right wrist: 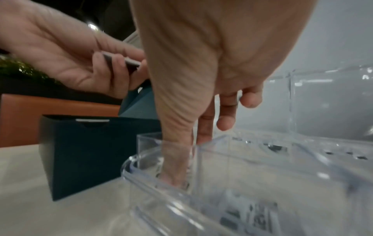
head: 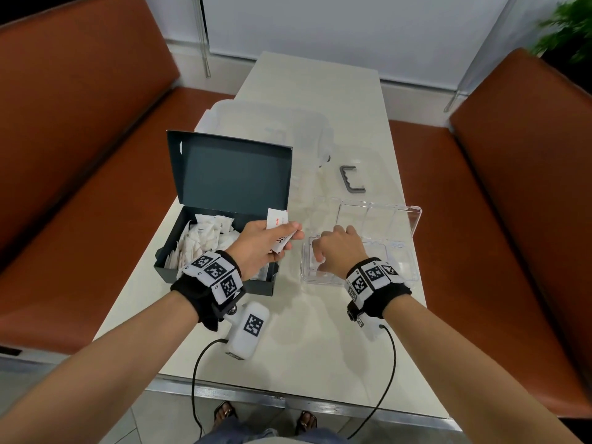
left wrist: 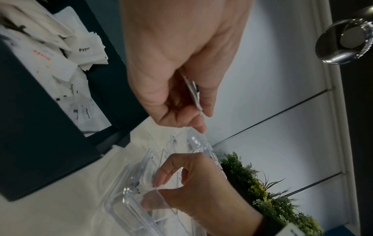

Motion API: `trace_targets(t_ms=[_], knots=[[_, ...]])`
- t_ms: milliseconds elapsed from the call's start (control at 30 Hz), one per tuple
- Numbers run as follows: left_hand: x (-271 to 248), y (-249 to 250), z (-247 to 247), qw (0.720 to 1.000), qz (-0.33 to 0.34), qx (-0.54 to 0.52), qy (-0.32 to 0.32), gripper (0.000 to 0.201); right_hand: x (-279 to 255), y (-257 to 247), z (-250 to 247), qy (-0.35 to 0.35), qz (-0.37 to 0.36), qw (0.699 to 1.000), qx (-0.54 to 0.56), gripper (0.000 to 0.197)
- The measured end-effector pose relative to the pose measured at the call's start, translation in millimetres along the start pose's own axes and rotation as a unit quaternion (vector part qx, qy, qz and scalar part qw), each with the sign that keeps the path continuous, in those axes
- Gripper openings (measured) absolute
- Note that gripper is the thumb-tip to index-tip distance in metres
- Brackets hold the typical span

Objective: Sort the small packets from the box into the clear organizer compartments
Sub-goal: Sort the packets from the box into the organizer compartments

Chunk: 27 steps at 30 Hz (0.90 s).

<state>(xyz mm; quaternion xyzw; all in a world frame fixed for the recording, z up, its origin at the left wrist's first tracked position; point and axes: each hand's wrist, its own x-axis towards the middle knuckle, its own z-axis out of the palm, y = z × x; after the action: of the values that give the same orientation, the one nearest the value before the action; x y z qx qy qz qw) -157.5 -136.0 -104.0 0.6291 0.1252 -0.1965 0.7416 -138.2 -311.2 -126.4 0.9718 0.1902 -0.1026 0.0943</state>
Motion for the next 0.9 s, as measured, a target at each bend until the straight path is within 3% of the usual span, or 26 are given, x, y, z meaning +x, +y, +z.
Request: trace_targets(t_ms=[133, 267, 400, 467, 633, 800, 900], knots=[[-2, 4, 5, 0.997, -0.04, -0.06, -0.022, 0.026, 0, 3, 5, 0.006, -0.011, 1.0, 0.013, 0.02], [-5, 9, 7, 0.991, -0.071, -0.107, -0.044, 0.044, -9, 16, -5, 0.058, 0.0, 0.99, 0.131, 0.027], [-6, 13, 10, 0.984, -0.091, -0.135, -0.078, 0.054, -21, 25, -27, 0.202, 0.034, 0.914, 0.352, 0.005], [-6, 14, 12, 0.98, -0.102, -0.137, -0.106, 0.055, -23, 22, -38, 0.228, 0.055, 0.88, 0.414, 0.008], [-7, 15, 26, 0.976, -0.112, -0.116, -0.147, 0.053, -21, 17, -45, 0.162, 0.075, 0.853, 0.491, 0.029], [-6, 15, 39, 0.975, -0.107, -0.106, -0.164, 0.05, -27, 25, -42, 0.173, 0.074, 0.799, 0.571, 0.008], [-5, 14, 46, 0.98, -0.082, -0.075, -0.165, 0.036, -33, 36, -42, 0.169, 0.086, 0.788, 0.585, 0.005]])
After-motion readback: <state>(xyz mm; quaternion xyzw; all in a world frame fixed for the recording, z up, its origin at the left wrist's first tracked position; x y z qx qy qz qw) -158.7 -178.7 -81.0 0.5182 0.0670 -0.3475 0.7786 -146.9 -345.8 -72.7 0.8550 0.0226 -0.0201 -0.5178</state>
